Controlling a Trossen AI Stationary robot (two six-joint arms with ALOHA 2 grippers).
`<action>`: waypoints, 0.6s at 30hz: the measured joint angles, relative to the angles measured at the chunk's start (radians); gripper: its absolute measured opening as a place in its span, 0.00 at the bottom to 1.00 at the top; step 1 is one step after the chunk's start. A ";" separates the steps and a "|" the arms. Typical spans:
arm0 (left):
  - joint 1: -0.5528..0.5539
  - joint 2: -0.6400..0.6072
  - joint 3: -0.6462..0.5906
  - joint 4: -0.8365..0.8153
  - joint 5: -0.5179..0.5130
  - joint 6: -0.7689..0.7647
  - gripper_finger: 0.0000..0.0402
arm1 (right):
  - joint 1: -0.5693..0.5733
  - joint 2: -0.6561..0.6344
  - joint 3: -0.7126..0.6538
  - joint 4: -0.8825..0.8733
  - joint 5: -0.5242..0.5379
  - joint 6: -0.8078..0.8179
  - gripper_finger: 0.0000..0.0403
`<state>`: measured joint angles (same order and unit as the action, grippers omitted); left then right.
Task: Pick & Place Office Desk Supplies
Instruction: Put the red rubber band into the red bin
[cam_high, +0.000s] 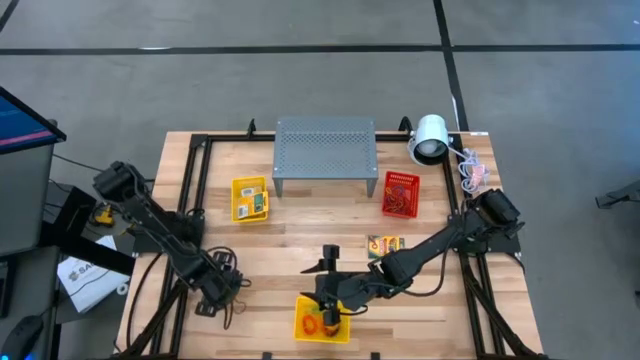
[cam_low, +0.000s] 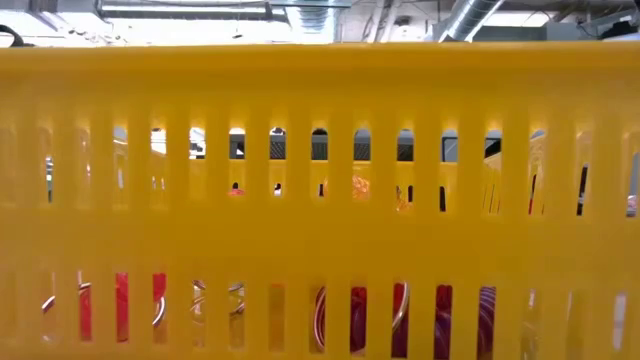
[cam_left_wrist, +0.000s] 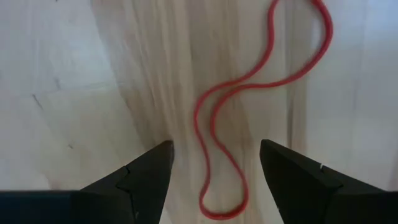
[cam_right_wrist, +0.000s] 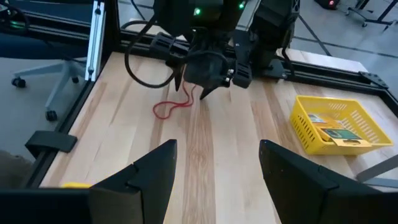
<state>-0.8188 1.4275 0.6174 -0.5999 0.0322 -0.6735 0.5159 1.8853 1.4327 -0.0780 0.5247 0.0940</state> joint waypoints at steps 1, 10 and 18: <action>0.000 0.008 0.003 -0.003 0.000 0.000 0.60 | 0.000 -0.001 0.001 0.003 0.000 0.000 0.56; 0.000 0.014 0.021 -0.012 -0.029 -0.001 0.60 | 0.007 0.000 0.000 0.005 0.000 -0.024 0.56; 0.000 0.015 0.021 -0.011 -0.051 -0.001 0.59 | 0.007 0.000 0.000 0.003 0.000 -0.024 0.56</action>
<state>-0.8192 1.4422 0.6384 -0.6106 -0.0187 -0.6743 0.5225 1.8851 1.4322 -0.0746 0.5247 0.0700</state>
